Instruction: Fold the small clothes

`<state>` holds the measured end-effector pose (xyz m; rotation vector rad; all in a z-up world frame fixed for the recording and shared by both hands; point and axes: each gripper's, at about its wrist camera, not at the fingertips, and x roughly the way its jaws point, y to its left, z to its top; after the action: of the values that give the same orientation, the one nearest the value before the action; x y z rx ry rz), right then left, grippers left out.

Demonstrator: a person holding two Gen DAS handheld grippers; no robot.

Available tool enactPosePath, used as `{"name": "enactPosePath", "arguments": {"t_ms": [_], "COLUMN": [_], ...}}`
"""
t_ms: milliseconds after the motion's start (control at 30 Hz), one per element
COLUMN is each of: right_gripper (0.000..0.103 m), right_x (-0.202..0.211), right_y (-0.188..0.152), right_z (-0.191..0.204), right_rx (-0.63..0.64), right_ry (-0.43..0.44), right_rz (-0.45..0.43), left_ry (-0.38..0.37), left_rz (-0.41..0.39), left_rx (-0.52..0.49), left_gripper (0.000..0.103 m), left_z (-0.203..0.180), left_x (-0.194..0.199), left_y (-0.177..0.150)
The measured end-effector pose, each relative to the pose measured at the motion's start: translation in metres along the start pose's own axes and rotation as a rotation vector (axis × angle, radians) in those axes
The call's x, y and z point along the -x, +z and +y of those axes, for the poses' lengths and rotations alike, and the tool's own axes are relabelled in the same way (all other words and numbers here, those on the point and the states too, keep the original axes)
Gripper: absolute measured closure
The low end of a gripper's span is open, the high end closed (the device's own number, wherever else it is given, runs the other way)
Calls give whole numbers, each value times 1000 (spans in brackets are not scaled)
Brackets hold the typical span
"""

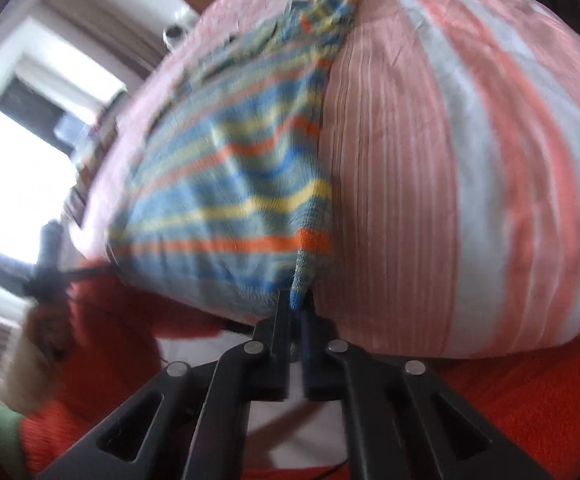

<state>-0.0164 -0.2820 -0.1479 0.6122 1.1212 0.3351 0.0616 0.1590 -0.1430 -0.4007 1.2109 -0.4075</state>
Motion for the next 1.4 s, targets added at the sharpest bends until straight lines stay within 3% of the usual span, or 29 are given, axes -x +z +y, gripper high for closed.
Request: {"name": "enactPosePath", "arguments": {"t_ms": [100, 233, 367, 567, 733, 833, 900, 967, 1033, 1133, 1233, 1300, 1400], "right_gripper": [100, 100, 100, 99, 100, 99, 96, 76, 72, 72, 72, 71, 71], "right_x": [10, 8, -11, -61, -97, -113, -125, -123, -106, -77, -90, -123, -187], "right_y": [25, 93, 175, 286, 342, 361, 367, 367, 366, 364, 361, 362, 375], "right_z": [-6, -15, -23, -45, -56, -65, -76, -87, -85, -52, -14, -2, 2], "right_rx": [-76, -122, -140, -185, -194, -197, -223, -258, -231, -40, 83, 49, -51], "right_ry": [121, 217, 213, 152, 92, 72, 41, 23, 27, -3, 52, 91, 108], "right_rz": [-73, -191, -284, -300, -293, -279, -273, -296, -330, -298, -104, 42, 174], "left_ry": [-83, -78, -41, 52, 107, 146, 136, 81, 40, 5, -32, -29, 63], "left_rz": [-110, -220, -256, -249, -240, -231, -238, -289, -328, -297, -196, -153, -94], "left_rx": [40, 28, 24, 38, 57, 84, 137, 175, 114, -45, -190, -262, -329], "left_gripper": [100, 100, 100, 100, 100, 91, 51, 37, 34, 31, 27, 25, 25], "left_z": [0, -7, -9, -10, -9, -1, 11, 18, 13, -10, -38, -51, -59], "left_x": [16, 12, -13, -58, -92, -115, -116, -101, -75, -62, -73, -89, -116], "left_y": [42, 110, 195, 280, 327, 346, 350, 345, 329, 305, 276, 258, 237]}}
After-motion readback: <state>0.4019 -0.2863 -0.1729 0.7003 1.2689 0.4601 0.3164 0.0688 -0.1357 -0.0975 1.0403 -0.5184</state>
